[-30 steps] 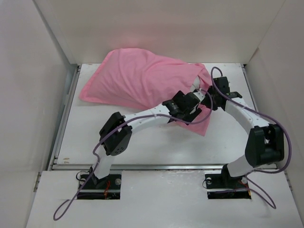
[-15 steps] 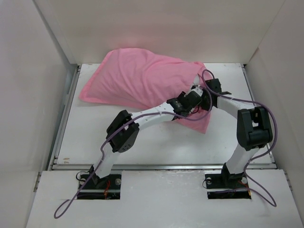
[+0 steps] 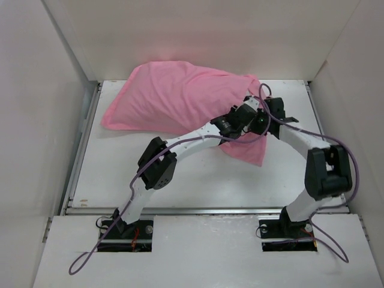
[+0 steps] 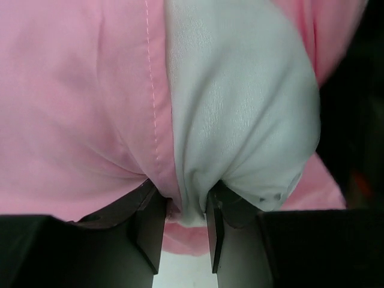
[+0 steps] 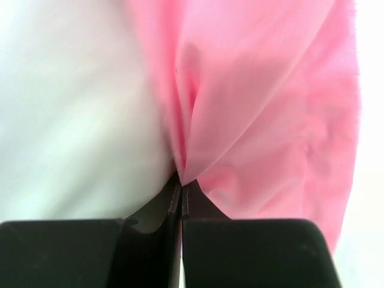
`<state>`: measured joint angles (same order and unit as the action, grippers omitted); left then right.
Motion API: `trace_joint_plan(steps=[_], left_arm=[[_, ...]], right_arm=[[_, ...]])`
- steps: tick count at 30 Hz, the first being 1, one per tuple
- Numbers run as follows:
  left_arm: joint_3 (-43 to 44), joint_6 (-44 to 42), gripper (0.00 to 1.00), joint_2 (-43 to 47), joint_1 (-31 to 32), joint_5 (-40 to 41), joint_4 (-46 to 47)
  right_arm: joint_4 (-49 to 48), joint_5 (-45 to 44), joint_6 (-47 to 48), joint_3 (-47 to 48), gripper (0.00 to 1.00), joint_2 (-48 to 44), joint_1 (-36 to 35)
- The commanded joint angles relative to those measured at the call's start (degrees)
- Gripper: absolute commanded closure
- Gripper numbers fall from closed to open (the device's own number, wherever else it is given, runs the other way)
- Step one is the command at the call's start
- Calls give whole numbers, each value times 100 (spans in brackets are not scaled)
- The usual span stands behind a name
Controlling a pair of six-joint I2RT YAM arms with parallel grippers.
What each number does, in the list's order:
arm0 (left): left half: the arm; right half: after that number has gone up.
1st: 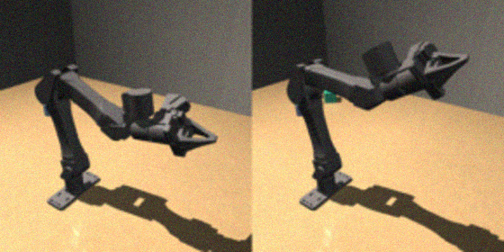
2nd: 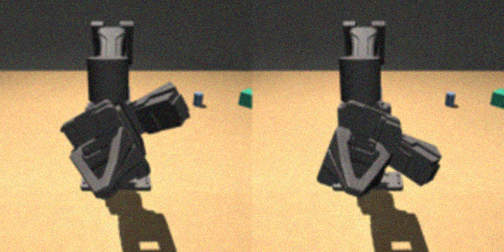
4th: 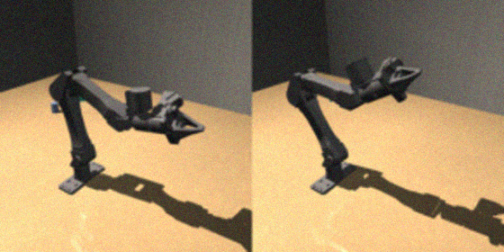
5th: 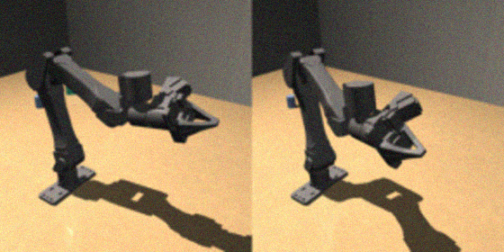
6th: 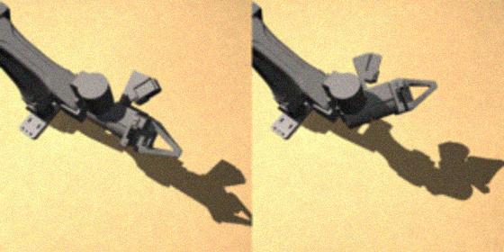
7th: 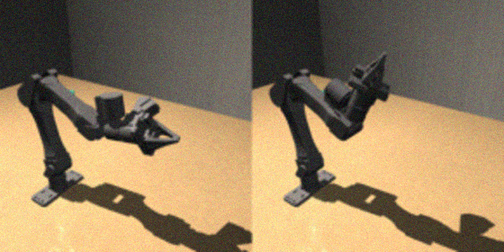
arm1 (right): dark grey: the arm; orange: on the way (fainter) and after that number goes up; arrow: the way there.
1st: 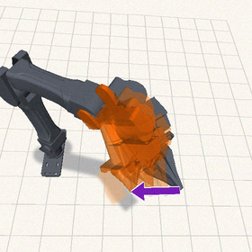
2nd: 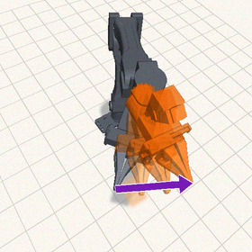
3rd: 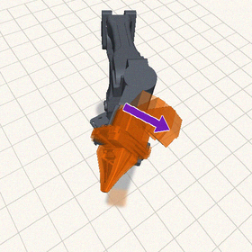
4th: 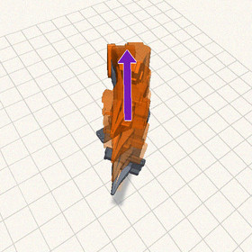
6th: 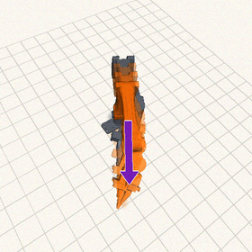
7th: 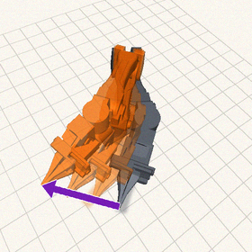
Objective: Put the pillow into the pillowcase
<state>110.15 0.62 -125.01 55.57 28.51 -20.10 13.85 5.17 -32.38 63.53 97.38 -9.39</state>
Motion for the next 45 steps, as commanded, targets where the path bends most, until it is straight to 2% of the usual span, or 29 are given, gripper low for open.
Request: trace_joint_plan(steps=[1,3,5,8,11,12,13,14,17,18,20,23,24,25,29,33,35,36,37,41,45], left_arm=[[655,130,73,-224,-169,-275,1006],[902,201,73,-620,-309,-617,1148],[1209,376,76,-1014,-310,-741,1148],[1264,596,76,-1157,-372,-1075,1201],[1089,711,65,-1088,-424,-1312,1087],[801,650,55,-982,-424,-1374,1035],[641,650,15,-668,-424,-1375,921],[457,650,0,-465,-424,-1462,920],[-422,597,0,598,-424,-1629,919],[-615,597,0,879,-424,-1630,920],[-1021,597,0,1624,-485,-1490,920],[-1092,597,0,2224,-626,-1428,754],[-1040,597,0,2305,-713,-1427,570],[-970,597,0,2367,-714,-1427,464],[-732,588,0,2551,-776,-1611,331],[-592,527,0,2500,-776,-1665,278],[-477,632,12,2368,-776,-1288,138],[-364,632,14,2367,-776,-1174,138],[-310,702,14,2280,-776,-955,138],[-204,545,26,1929,-390,949,138],[15,579,28,1708,-336,1043,-81]], right_arm=[[513,975,328,-347,100,-1263,-10],[706,1449,495,-569,100,-2089,-10],[1152,2362,793,-517,100,-2721,-10],[1603,2717,1023,-88,100,-3075,-10],[1534,2910,1085,150,100,-3226,-10],[1464,2911,1085,151,100,-3226,-10],[1402,2911,998,203,100,-3130,-10],[1323,2685,901,204,100,-3059,-10],[1514,2192,900,388,100,-2664,-10],[1629,1772,900,510,94,-2576,-10],[1805,1462,900,564,90,-2523,-10],[1806,1233,900,617,79,-2785,-10],[1806,1154,900,617,72,-2882,-10],[1806,927,900,565,58,-2979,-10],[1859,714,847,432,42,-3383,-10],[1920,653,847,318,40,-3577,-10],[1982,704,847,265,39,-3648,-10],[1982,705,847,213,39,-3708,-10],[1982,757,847,213,39,-3709,-10],[1867,757,847,90,38,-3762,-10],[1745,880,847,-41,38,-3762,-10]])
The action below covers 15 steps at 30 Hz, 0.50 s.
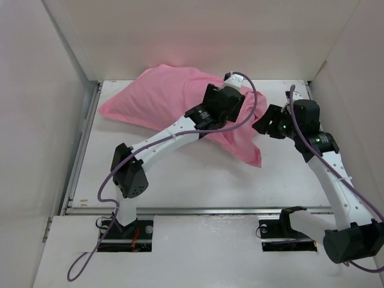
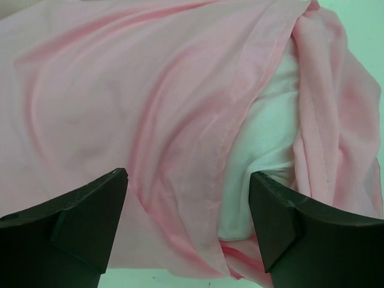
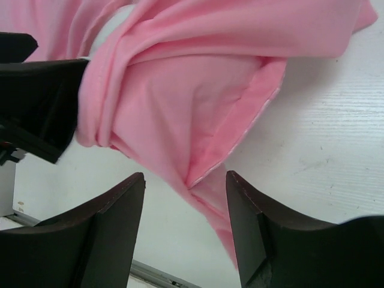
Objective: Put the pillow into the pillowcase
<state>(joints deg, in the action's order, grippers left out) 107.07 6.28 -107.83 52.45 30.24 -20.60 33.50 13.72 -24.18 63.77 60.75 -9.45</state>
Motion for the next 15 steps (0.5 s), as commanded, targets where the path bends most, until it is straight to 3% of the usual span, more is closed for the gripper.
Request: trace_joint_plan(steps=[1,2,6,10,11,14,15], left_arm=[[324,74,22,-10,-24,870,-32],[324,75,0,42,-24,870,-32],[-272,-337,0,953,99,380,782],[-1222,-680,0,1798,99,-918,1487],[-1354,-681,2,1905,99,-1141,1489],[-1540,-708,37,2125,99,-1670,1489],[-1601,-655,37,2126,99,-1575,1489]], right_arm=[[-282,87,28,-66,38,-99,-4],[-282,174,28,-66,38,-99,-4],[-335,237,160,-66,38,-99,-4],[-335,298,273,-66,38,-204,-4],[-335,351,274,-66,38,-204,-4],[-335,474,353,-66,38,-204,-4],[-396,552,353,-66,38,-204,-4]])
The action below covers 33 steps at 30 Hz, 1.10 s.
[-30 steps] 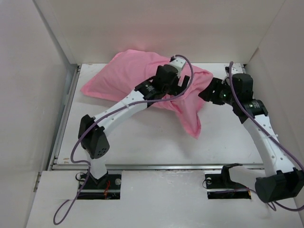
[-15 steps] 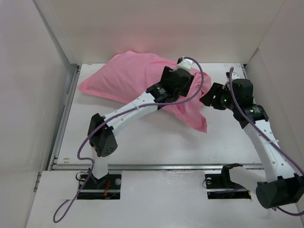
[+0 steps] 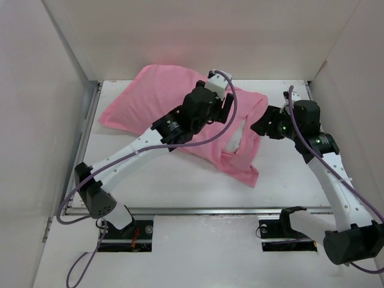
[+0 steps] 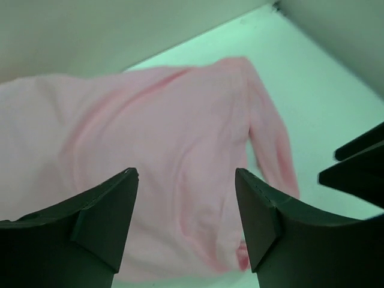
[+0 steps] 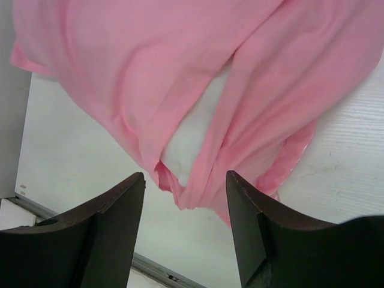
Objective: Put the pillow into the pillowcase
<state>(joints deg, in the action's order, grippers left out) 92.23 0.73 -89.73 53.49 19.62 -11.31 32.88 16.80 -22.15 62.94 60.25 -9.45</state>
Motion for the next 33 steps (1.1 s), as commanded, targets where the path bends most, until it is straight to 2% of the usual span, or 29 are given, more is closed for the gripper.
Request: trace_joint_plan(steps=[1,5,8,12,15,17,20,22,23,24,27,30,32,33], left_arm=[[-47,-47,37,316,-6,-451,508],[-107,67,36,263,-6,-511,358],[-240,120,36,106,-67,-265,419],[-293,277,39,-333,-418,-450,314],[-293,278,39,-632,-550,-739,366],[-293,278,39,-782,-551,-1012,366],[-293,217,40,-1072,-551,-1214,366],[-231,217,40,-1213,-551,-1293,288],[-231,217,42,-1326,-551,-1459,287],[-231,217,42,-1380,-551,-1522,287],[-284,295,43,-1521,-603,-1698,287],[-284,375,47,-1748,-656,-1882,287],[-284,437,49,-1810,-726,-1935,287],[-284,506,49,-1811,-779,-1935,340]], right_arm=[[-387,306,150,-44,38,-154,-4],[-485,465,27,-45,38,-23,-4],[-274,316,27,-167,38,48,-4],[-221,315,-25,-326,42,101,-293],[-274,-201,-350,-467,44,206,-540],[-203,-501,-412,-467,47,364,-628],[-466,-502,-562,-519,48,637,-628],[-607,-572,-624,-519,53,855,-628],[-782,-633,-685,-519,60,927,-628],[-879,-634,-685,-519,73,988,-628],[-1082,-581,-685,-467,77,1296,-628],[-1144,-432,-685,-309,76,1621,-681],[-1082,-493,-685,-186,70,1753,-681],[-1082,-493,-685,-185,70,1806,-681]])
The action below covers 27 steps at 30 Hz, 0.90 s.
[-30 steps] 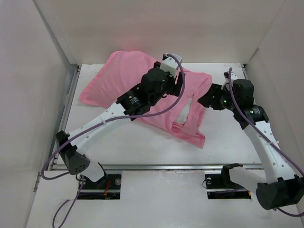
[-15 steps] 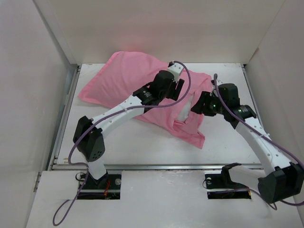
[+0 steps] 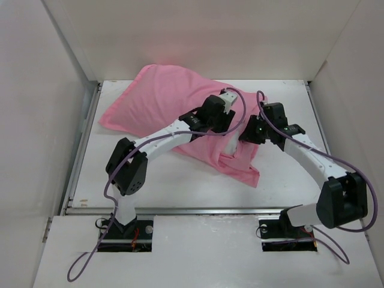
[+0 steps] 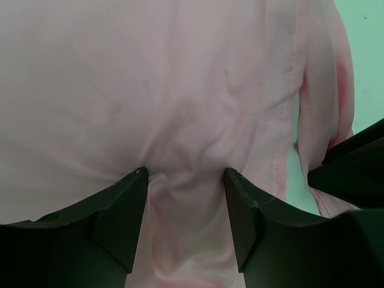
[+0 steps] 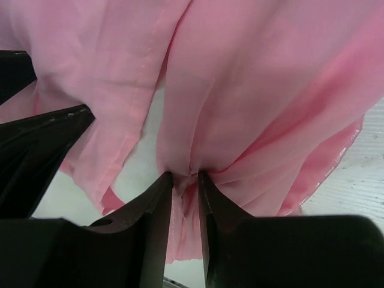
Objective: Put the pillow into the pillowcase
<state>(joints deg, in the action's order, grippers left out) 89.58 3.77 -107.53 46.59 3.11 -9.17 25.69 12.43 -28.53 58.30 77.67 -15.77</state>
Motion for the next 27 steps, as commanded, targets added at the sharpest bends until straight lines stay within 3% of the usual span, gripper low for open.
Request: trace_joint_plan(steps=[1,4,5,13,18,21,24,25,27], left_arm=[[-20,203,50,-84,-88,-346,126],[-20,256,52,-137,-202,-347,187],[-20,256,52,-137,-203,-347,187],[103,448,58,-708,-458,-610,363],[226,668,60,-910,-633,-909,592],[105,800,60,-614,-686,-909,592],[-316,871,46,-95,-817,-637,653],[-379,923,23,281,-888,-445,523],[-485,924,0,670,-958,-242,373]], right_arm=[[-311,-56,-47,278,70,116,-49],[-372,119,-47,278,96,39,-49],[-372,329,31,330,100,38,-49],[-521,1358,146,875,100,-674,-163],[-960,1737,-90,1253,100,-139,-277],[-1013,1317,-353,1648,100,422,-330],[-1294,701,-503,1728,100,792,-330],[-1538,578,-556,1728,100,881,-330],[-1454,366,-557,2007,94,1109,-330]])
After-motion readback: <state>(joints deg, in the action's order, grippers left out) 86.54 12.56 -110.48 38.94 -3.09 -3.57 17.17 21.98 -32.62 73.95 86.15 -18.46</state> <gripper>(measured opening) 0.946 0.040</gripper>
